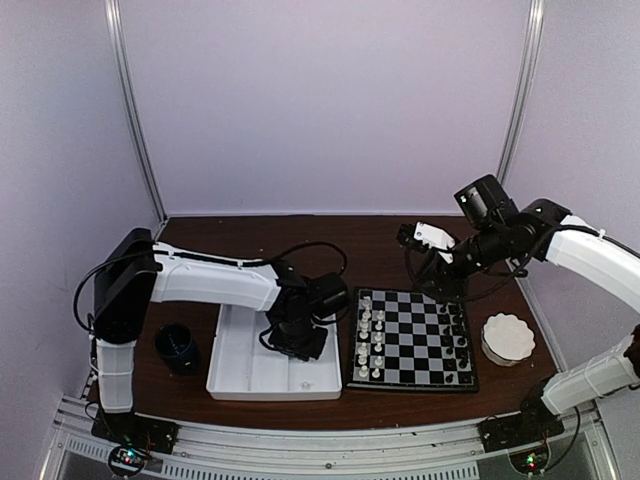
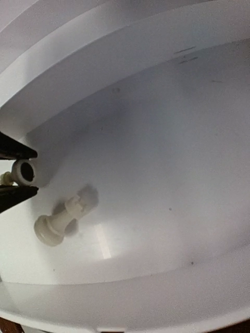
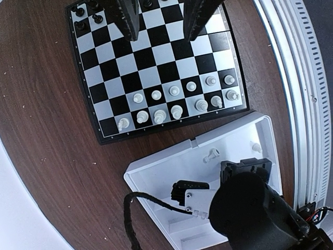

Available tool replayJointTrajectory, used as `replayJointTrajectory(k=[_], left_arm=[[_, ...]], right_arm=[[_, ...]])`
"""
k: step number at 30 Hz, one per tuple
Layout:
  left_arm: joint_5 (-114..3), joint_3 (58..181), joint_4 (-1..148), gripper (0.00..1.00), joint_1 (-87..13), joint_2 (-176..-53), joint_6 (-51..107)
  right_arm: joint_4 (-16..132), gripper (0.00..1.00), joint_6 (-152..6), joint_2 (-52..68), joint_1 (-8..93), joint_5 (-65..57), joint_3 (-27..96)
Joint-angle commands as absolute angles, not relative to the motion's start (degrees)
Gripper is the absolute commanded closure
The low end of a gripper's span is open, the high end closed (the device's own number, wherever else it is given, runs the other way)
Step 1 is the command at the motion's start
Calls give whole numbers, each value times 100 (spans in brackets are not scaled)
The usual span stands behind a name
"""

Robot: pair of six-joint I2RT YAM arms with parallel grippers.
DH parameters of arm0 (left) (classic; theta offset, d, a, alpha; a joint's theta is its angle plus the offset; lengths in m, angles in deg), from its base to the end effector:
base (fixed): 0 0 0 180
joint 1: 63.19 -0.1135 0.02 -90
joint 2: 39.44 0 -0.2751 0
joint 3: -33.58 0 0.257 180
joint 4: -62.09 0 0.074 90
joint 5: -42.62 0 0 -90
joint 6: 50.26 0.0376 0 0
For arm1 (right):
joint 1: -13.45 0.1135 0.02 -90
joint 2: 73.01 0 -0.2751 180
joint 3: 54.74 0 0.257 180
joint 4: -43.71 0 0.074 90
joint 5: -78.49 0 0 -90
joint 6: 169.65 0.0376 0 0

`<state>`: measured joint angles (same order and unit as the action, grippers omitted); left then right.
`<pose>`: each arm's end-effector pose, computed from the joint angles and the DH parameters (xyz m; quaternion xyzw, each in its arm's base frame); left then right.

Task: Set up the chess pieces on the board
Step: Pick up the pawn from the storage box, then pass from the left arm to the right

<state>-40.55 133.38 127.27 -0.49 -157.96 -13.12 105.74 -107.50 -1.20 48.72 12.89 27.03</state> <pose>0.1905 -0.3592 0.1620 0.0823 0.9934 -0.0132 0.0786 0.1982 0.1592 0.3339 -0.5423 0.7517 0.2200 0.3041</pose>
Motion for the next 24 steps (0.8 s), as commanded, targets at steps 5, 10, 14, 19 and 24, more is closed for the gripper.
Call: replayJointTrajectory(k=[5, 10, 14, 19, 24], left_arm=[[-3431, 13041, 11893, 87, -84, -14648, 323], [-3660, 12417, 10686, 86, -458, -13727, -149], [-3684, 12065, 9778, 84, -679, -13213, -1279], [-3595, 11815, 8564, 82, -677, -12942, -2892], [-3990, 11820, 7437, 83, -678, -13055, -3651]], right_arm=[[10817, 69, -10643, 511, 4773, 2381, 3098], [10685, 70, -10516, 819, 4773, 2892, 3280], [10300, 70, -10153, 860, 4803, 2856, 3563], [9548, 68, -9528, 1121, 4937, 2734, 3879], [8881, 68, -8848, 1497, 5218, 2735, 4232]])
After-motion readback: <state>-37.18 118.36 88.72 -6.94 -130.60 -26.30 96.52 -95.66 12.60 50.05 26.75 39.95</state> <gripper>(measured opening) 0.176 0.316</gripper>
